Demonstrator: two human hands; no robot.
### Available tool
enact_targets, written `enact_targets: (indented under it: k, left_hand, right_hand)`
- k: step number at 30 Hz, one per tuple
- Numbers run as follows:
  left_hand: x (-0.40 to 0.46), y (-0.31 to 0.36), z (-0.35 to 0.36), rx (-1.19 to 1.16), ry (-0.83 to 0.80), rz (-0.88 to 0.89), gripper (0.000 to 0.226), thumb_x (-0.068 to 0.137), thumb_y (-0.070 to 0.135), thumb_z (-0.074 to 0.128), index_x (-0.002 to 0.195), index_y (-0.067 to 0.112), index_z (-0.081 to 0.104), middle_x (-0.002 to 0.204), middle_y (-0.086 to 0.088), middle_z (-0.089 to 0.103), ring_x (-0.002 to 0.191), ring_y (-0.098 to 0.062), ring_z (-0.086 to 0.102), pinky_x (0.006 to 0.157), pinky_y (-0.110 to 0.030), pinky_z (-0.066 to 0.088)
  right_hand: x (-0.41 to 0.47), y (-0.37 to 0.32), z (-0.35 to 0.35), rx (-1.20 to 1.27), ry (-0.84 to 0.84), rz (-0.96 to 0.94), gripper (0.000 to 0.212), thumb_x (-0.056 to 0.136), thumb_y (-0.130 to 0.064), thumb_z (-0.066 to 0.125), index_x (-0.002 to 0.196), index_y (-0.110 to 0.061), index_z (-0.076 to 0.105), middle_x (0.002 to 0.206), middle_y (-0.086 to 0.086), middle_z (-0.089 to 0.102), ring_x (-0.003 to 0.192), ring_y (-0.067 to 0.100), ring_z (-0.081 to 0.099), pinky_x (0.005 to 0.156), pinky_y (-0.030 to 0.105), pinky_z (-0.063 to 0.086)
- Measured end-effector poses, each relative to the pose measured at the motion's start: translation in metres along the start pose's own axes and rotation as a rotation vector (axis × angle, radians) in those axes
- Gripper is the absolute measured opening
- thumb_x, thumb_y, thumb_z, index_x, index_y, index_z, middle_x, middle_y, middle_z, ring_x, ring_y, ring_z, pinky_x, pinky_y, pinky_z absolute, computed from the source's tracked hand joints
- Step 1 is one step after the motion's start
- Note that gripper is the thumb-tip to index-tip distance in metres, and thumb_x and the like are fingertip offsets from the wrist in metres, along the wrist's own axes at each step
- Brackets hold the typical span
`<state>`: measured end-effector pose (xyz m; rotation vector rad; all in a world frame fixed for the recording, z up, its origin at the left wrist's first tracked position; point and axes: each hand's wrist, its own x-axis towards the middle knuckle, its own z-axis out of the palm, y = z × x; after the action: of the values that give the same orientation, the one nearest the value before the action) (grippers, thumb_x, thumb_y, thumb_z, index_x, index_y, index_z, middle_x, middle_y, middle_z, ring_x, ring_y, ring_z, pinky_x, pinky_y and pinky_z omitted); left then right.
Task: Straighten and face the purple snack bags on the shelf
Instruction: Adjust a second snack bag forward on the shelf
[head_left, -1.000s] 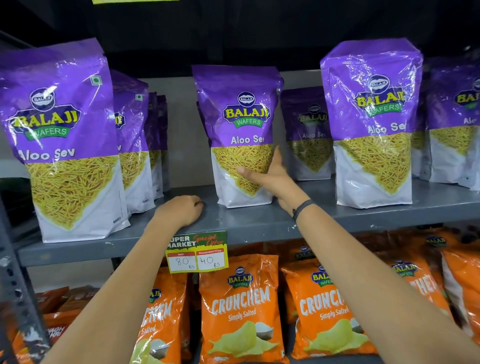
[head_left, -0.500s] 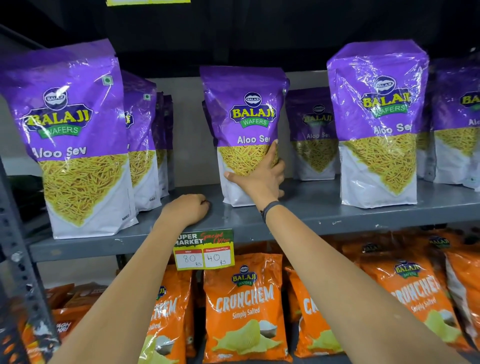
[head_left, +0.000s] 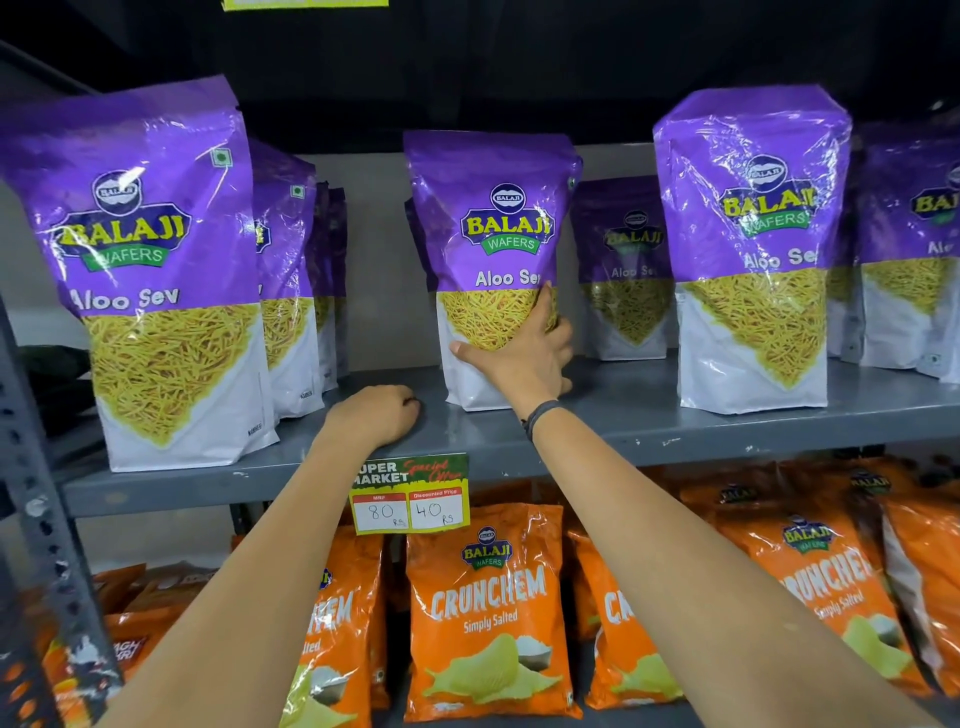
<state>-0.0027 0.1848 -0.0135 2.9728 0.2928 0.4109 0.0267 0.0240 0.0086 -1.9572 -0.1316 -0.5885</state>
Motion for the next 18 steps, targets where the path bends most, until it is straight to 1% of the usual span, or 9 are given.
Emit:
enact_targets:
  k: [6,11,18]
  left_hand:
    - [0.001,0.001,0.000,0.006,-0.005,0.000,0.045,0.097,0.035,0.031,0.133,0.018,0.052,0.138,-0.012,0.055,0.122,-0.030,0.053,0.103,-0.046,0.045]
    - [0.002,0.001,0.001,0.005,-0.011,-0.005,0.045,0.097,0.035,0.032,0.134,0.018,0.052,0.138,-0.012,0.055,0.122,-0.030,0.053,0.103,-0.046,0.045]
    - [0.003,0.002,0.002,0.009,-0.015,-0.026,0.045,0.097,0.035,0.032,0.133,0.016,0.051,0.139,-0.015,0.054,0.124,-0.032,0.051,0.103,-0.045,0.045]
  right_hand:
    - [-0.003,-0.002,-0.003,-0.027,0.007,-0.002,0.122,0.055,-0.059,0.077,0.147,-0.031,0.002,0.147,0.014,0.020,0.133,0.038,0.029,0.098,0.059,0.034]
    - [-0.008,0.000,-0.006,-0.045,0.027,-0.015,0.123,0.053,-0.060,0.077,0.147,-0.031,0.003,0.144,0.014,0.023,0.131,0.037,0.031,0.094,0.057,0.036]
    - [-0.020,0.003,-0.011,-0.057,0.061,-0.049,0.124,0.052,-0.064,0.075,0.147,-0.034,0.002,0.146,0.012,0.021,0.130,0.036,0.030,0.093,0.057,0.036]
